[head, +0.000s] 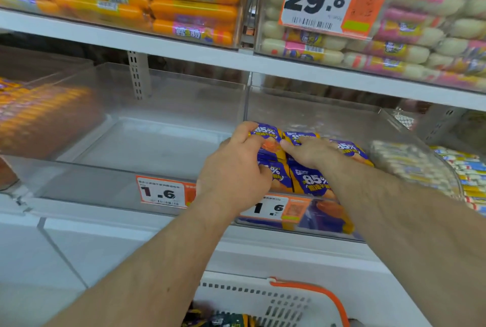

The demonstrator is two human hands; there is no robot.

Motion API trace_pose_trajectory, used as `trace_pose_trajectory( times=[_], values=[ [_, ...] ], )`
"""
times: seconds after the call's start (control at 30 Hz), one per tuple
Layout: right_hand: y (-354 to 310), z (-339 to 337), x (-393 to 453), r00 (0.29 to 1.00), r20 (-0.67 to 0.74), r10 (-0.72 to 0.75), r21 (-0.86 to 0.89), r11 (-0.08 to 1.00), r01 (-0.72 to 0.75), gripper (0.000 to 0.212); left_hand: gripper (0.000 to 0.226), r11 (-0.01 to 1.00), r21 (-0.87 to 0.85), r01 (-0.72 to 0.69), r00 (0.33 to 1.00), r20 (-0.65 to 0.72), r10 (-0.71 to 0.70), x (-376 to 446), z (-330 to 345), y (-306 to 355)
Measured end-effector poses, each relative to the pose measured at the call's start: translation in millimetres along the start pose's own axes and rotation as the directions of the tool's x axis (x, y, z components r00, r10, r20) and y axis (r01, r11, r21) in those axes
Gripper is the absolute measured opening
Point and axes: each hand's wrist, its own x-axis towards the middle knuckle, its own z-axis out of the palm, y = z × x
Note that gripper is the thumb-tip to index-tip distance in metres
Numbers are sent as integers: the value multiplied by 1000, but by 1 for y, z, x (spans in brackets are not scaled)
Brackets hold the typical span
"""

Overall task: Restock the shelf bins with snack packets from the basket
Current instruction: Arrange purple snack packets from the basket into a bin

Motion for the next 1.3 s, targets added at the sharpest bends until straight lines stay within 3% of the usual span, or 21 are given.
trace_pose_trajectory(
  times=[0.17,0.3,0.37,0.43,0.5,0.6,0.67,0.7,0.73,0.83,0.87,0.93,1.0,1.13,1.23,1.3],
  values=[
    [2,0,-2,999,19,28,-2,1000,-28,85,46,1000,9,-5,1000,12,4,1,1,-1],
    [2,-10,-14,1000,3,21,32,999,-21,83,51,1000,-1,-5,1000,25,5,3,1,-3],
    [1,-24,-39,998,-59,36,78,996,-31,78,56,1000,-7,-9,999,44,9,5,-1,-3],
    [-2,-39,-73,975,-222,4,120,993,24,69,64,999,37,-12,998,67,10,4,-7,0],
    [-8,-43,-107,887,-452,-93,149,973,178,53,71,991,117,-57,998,42,52,-6,-12,2],
    [-10,-20,-157,596,-774,-214,177,831,528,35,69,957,146,-251,956,-117,269,-48,-13,5],
    [-8,6,-195,460,-857,-233,179,703,689,36,66,959,67,-277,943,-175,284,-86,-6,2],
    [-5,21,-211,448,-864,-229,201,659,725,36,64,968,27,-249,957,-150,250,-105,-1,-2],
    [-2,38,-225,495,-840,-223,263,630,730,37,62,981,-20,-191,978,-83,189,-124,5,-6],
    [9,91,-254,803,-559,-207,519,667,534,48,56,985,-157,68,970,242,-29,-184,30,-19],
    [13,110,-259,870,-440,-224,546,702,457,51,55,968,-199,154,941,327,-83,-202,37,-22],
    [21,149,-266,932,-196,-305,511,780,362,51,50,922,-242,303,865,475,-160,-234,48,-24],
    [32,183,-275,923,91,-375,440,846,301,51,44,880,-238,412,789,577,-213,-258,57,-24],
    [68,233,-294,789,525,-320,153,947,282,46,35,851,-187,491,698,669,-256,-282,70,-29],
    [86,254,-303,709,677,-200,-152,904,400,32,34,843,-158,514,662,698,-272,-290,72,-33],
    [90,261,-306,707,677,-202,-179,887,425,31,33,837,-141,528,647,706,-289,-293,72,-34]
  ],
)
